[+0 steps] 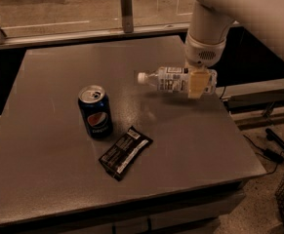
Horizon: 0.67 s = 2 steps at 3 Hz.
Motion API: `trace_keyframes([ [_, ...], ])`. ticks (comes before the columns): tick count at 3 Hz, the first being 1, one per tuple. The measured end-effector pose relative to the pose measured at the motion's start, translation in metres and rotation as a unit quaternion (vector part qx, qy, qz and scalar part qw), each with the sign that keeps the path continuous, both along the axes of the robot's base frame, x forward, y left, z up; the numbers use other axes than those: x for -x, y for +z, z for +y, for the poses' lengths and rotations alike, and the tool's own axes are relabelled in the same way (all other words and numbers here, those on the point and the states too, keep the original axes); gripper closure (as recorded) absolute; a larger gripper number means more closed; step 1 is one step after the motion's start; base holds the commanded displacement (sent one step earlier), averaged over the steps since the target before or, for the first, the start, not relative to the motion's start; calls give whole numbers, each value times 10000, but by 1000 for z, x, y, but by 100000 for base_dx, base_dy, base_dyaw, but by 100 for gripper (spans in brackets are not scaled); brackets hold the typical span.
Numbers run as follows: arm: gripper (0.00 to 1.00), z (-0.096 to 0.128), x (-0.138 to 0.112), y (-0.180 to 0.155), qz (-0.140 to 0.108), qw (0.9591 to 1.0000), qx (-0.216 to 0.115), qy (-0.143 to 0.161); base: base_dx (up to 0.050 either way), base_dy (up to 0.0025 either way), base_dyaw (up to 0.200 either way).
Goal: Move blue plastic bottle near pepsi can
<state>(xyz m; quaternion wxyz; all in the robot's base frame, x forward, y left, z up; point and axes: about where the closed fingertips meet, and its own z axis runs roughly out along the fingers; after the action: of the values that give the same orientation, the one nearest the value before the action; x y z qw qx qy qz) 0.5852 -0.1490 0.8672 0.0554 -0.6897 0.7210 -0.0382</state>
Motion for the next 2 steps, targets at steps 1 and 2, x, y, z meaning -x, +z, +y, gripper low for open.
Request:
trace_keyframes([
  [1,100,22,-4,4,-123,9998,84,117,0,0,0],
  [2,100,41,-2,-1,-113,9996,80,260,0,0,0],
])
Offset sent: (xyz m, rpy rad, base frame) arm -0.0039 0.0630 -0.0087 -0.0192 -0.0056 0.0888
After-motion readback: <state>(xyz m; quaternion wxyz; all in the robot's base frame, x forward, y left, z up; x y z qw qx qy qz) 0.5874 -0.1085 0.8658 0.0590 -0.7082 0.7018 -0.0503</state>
